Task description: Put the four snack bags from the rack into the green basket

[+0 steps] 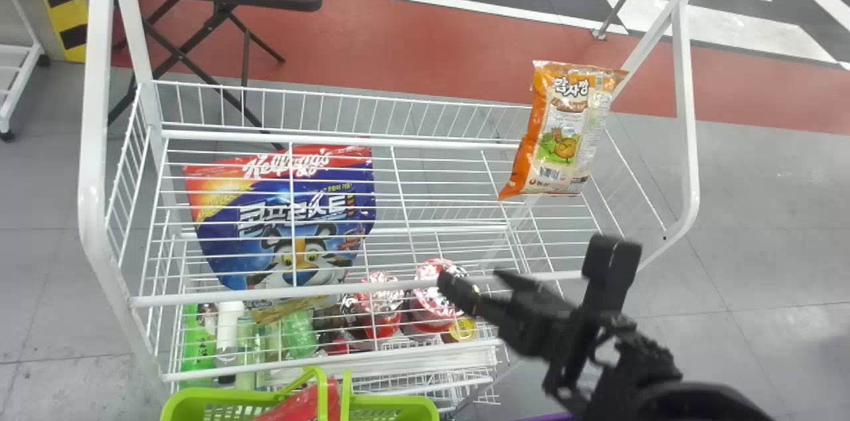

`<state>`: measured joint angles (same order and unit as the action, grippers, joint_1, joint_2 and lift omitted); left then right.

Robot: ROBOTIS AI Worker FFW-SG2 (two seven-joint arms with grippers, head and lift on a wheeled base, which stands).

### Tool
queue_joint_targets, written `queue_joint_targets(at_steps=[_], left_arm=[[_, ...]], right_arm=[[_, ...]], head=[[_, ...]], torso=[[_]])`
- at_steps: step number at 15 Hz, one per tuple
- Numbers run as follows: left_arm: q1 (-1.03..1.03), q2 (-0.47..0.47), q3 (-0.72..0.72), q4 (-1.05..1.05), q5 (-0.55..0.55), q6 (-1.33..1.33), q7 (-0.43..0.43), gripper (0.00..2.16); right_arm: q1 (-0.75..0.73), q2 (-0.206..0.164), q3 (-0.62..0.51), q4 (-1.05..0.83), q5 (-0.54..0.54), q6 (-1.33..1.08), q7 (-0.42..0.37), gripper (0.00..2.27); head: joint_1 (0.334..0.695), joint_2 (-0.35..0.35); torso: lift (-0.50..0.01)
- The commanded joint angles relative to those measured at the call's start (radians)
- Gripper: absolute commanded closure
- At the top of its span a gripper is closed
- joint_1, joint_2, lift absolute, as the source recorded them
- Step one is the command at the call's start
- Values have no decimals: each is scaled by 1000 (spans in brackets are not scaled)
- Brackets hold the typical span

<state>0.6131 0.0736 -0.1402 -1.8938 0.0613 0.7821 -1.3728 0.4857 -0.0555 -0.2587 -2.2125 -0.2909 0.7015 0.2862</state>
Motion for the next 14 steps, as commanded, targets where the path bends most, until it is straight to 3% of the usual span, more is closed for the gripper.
queue_joint_targets(at_steps=[1, 4, 14], left_arm=[[-9, 0, -1, 13, 0, -13, -6, 2030], [-12, 8, -2, 16, 5, -22, -15, 2030], [-16, 17, 24, 22, 29, -31, -38, 2030]], right_arm=[[-147, 0, 19, 76, 104, -27, -39, 66], [-300, -1, 59, 209, 230, -95, -185, 66], [-506, -23, -91, 521, 280, -288, -257, 83]], head=[[695, -350], [695, -350], [695, -350]], torso=[[-7], [-7], [-7]])
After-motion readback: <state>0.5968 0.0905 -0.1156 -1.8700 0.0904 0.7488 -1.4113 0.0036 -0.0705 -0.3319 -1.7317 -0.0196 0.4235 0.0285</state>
